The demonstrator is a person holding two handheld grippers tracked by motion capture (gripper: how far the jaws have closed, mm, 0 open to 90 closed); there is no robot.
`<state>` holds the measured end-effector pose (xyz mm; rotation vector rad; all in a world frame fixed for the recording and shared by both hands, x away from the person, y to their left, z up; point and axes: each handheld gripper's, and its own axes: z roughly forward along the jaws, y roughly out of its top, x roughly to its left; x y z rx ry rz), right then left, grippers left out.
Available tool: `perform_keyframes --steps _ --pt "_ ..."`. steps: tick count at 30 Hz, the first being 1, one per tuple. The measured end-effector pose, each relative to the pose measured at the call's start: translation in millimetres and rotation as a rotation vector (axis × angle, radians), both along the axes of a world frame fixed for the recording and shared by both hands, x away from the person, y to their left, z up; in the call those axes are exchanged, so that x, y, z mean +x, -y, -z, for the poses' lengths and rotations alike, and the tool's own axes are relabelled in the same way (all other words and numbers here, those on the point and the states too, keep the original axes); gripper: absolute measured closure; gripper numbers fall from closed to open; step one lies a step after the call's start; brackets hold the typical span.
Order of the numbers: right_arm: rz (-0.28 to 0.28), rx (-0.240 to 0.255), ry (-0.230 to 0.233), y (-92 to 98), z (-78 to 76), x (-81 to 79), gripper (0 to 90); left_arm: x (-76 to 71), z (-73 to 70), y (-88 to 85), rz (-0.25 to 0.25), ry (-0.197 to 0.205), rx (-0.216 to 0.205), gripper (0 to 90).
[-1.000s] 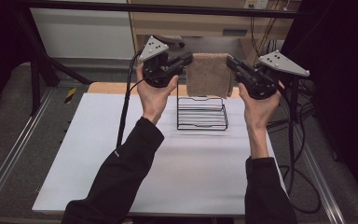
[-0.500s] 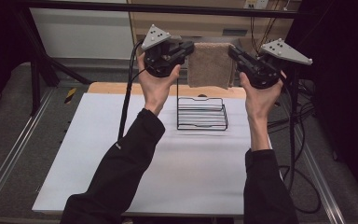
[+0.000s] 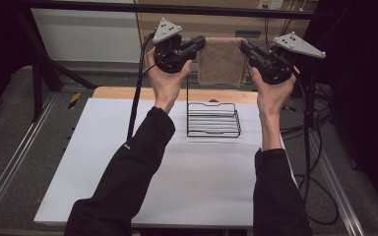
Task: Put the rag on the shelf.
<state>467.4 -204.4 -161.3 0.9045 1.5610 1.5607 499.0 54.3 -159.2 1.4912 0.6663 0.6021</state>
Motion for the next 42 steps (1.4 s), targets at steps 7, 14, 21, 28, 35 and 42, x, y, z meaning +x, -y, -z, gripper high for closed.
perform_keyframes --steps 7,14,21,28,35,42 --pt "0.003 -0.006 -0.013 -0.5 4.8 15.6 85.1 13.6 5.8 2.7 -0.021 -0.009 0.001 86.7" --pt "0.008 -0.002 -0.029 0.1 10.5 29.0 85.1 25.2 8.7 5.6 -0.036 -0.011 0.022 86.7" --pt "0.005 -0.022 -0.047 -1.8 17.7 37.4 85.1 33.8 19.5 4.1 -0.034 -0.027 0.033 86.7" --pt "-0.007 -0.035 -0.081 2.7 28.0 39.1 85.1 31.2 33.2 4.6 -0.008 -0.028 0.069 86.7" --pt "-0.018 -0.05 -0.106 3.7 40.3 34.6 85.0 27.0 42.9 3.5 -0.003 -0.033 0.107 86.6" --pt "-0.027 -0.054 -0.12 8.2 52.4 32.6 85.0 22.2 53.8 5.0 0.033 -0.041 0.103 86.6"
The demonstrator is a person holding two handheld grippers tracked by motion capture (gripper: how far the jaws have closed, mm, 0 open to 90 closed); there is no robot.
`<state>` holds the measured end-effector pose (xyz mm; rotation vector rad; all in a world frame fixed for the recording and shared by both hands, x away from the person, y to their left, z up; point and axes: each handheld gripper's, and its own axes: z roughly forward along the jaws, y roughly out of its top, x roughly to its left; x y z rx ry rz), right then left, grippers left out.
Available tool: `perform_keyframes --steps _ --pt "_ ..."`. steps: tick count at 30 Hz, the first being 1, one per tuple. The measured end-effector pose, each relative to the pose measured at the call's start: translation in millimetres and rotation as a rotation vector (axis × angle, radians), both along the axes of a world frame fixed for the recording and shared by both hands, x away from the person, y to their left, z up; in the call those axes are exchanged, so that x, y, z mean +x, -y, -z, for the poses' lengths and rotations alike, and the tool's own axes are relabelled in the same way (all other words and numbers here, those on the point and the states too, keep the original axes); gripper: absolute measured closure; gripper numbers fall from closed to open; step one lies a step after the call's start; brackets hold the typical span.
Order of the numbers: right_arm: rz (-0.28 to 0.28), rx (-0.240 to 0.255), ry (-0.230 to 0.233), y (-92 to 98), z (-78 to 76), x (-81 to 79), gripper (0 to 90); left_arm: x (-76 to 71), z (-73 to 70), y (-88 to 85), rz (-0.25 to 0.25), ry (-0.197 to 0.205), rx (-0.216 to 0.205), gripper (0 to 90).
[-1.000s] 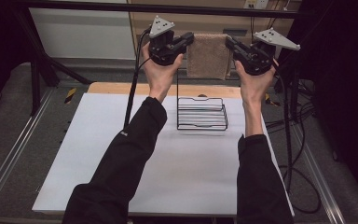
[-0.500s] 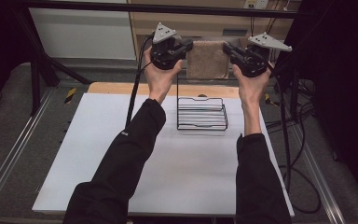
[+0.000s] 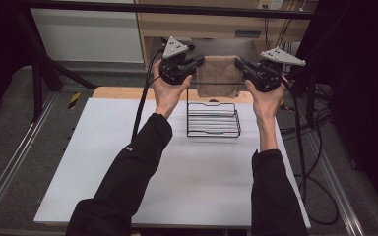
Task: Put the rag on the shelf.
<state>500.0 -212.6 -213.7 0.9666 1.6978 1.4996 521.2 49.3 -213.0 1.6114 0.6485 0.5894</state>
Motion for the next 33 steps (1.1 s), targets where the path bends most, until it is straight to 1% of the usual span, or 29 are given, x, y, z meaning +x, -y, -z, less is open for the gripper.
perform_keyframes --steps 3,5,7,15,17,19,20,21,24,33 --pt "-0.008 0.011 0.005 2.3 3.0 -1.8 84.9 -2.6 2.1 -0.3 0.009 0.001 0.007 86.6" --pt "-0.013 0.017 0.005 3.2 5.4 -2.8 85.0 -4.6 3.1 -0.7 0.017 -0.001 0.003 86.6" --pt "-0.017 0.02 0.005 4.0 7.5 -4.0 84.9 -6.4 4.1 -1.4 0.021 0.0 0.012 86.6" --pt "-0.037 0.017 0.005 4.2 9.7 -10.9 84.6 -10.6 7.5 -4.9 0.039 -0.01 0.001 86.6" --pt "-0.04 0.014 0.002 4.6 10.0 -13.2 84.6 -12.6 7.9 -5.1 0.043 -0.012 0.008 86.6" --pt "-0.041 0.005 -0.002 5.0 10.1 -15.3 84.6 -14.5 7.9 -4.9 0.047 -0.014 0.012 86.6" --pt "-0.043 -0.008 -0.003 4.9 9.9 -17.7 84.6 -15.5 7.7 -5.0 0.047 -0.015 0.014 86.6" --pt "-0.043 -0.008 -0.003 4.9 9.9 -17.7 84.6 -16.6 7.4 -5.2 0.05 -0.016 0.012 86.6" --pt "-0.046 -0.023 0.002 5.2 9.4 -21.4 84.5 -21.0 6.7 -4.9 0.055 -0.008 0.023 86.6" --pt "-0.051 -0.043 -0.019 7.0 17.0 -28.7 84.1 -28.1 12.8 -3.8 0.065 -0.029 0.033 86.3"
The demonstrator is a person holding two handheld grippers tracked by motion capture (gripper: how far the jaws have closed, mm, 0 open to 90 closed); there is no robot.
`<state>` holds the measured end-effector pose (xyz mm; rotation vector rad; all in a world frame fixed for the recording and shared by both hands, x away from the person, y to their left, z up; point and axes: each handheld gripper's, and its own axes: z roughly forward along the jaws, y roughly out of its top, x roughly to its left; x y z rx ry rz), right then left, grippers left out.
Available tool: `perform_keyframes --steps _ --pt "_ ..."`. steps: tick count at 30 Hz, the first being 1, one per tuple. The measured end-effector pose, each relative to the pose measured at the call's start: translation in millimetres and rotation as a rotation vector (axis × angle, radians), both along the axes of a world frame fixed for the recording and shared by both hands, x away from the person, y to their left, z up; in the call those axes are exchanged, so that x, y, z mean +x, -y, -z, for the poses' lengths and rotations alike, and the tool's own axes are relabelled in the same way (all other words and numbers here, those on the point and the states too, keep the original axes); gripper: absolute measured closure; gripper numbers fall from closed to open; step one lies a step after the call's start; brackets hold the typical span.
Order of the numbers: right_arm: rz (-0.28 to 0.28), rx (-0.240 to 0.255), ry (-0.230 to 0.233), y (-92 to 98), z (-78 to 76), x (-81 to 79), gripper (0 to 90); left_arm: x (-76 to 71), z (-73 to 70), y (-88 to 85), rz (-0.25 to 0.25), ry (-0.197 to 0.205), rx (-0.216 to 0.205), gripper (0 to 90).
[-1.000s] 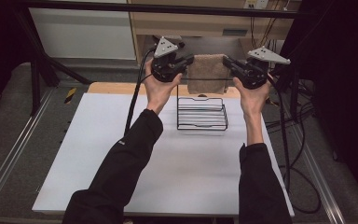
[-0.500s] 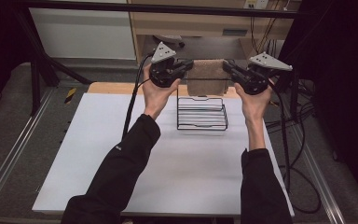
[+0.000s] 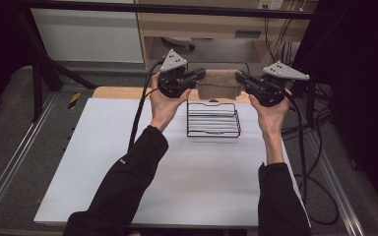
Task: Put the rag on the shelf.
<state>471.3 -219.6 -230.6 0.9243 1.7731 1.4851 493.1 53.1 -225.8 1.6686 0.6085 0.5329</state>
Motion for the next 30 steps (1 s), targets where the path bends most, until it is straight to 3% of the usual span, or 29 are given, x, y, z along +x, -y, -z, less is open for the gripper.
perform_keyframes --steps 18,24,27,30 --pt "-0.026 -0.025 -0.017 1.3 16.7 -8.1 84.2 -6.1 14.1 -2.8 0.026 -0.067 0.027 82.0" --pt "-0.031 -0.03 -0.017 1.9 17.2 -10.2 84.4 -4.5 2.8 -11.7 0.022 -0.076 -0.023 70.5" --pt "-0.035 -0.037 -0.015 1.7 18.1 -10.4 84.4 -3.2 -7.5 -14.3 0.023 -0.078 -0.05 70.3" --pt "-0.038 -0.041 -0.015 2.0 19.7 -10.7 84.3 -0.3 -14.2 -11.8 0.025 -0.1 -0.049 76.1"
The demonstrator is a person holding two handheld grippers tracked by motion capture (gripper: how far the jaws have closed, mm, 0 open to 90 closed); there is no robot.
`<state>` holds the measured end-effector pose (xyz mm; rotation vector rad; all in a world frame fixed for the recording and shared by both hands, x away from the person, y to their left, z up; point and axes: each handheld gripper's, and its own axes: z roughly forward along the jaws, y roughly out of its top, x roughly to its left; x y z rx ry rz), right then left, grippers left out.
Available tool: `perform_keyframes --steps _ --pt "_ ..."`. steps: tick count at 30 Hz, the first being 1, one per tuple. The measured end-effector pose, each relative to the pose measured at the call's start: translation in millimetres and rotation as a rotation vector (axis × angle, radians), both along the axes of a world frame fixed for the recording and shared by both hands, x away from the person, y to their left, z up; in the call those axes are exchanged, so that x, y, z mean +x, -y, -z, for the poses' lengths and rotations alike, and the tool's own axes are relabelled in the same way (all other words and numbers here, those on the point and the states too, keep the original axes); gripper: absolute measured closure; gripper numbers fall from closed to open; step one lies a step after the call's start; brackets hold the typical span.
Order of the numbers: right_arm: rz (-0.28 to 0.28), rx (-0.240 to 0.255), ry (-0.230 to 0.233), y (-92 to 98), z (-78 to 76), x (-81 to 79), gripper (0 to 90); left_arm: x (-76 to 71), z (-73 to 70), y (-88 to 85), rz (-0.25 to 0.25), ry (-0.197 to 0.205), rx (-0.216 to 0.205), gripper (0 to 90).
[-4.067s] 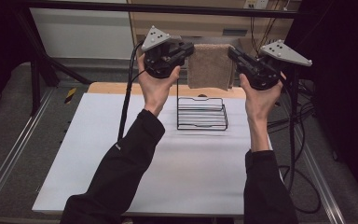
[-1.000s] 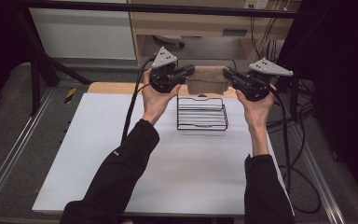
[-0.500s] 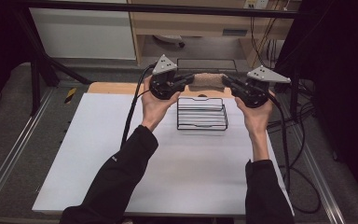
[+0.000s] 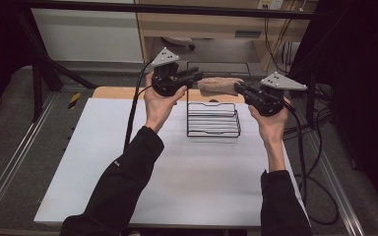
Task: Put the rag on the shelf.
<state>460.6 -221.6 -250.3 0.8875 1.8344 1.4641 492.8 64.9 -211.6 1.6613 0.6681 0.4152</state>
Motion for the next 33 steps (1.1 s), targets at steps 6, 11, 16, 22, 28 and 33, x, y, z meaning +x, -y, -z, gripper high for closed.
perform_keyframes --steps 6,11,16,22,28,33 --pt "-0.006 0.004 0.001 1.3 2.8 -0.5 84.0 2.4 6.6 13.3 0.048 -0.067 0.07 84.6" --pt "-0.01 -0.011 -0.006 1.6 5.5 -0.4 83.1 1.0 14.9 15.6 0.073 -0.087 0.099 89.4" --pt "-0.017 -0.01 -0.014 1.6 4.9 -1.6 81.0 -0.7 19.7 16.5 0.069 -0.082 0.115 89.7" --pt "-0.029 -0.007 -0.023 4.4 2.2 -6.0 73.5 0.2 24.5 18.2 0.062 -0.079 0.143 89.8" --pt "-0.032 0.023 -0.021 8.3 -1.8 -8.6 70.2 -0.9 28.4 21.2 0.057 -0.066 0.177 89.9" --pt "-0.057 0.021 -0.04 5.5 -2.2 -8.3 77.2 0.1 35.4 21.0 0.053 -0.071 0.195 89.8"
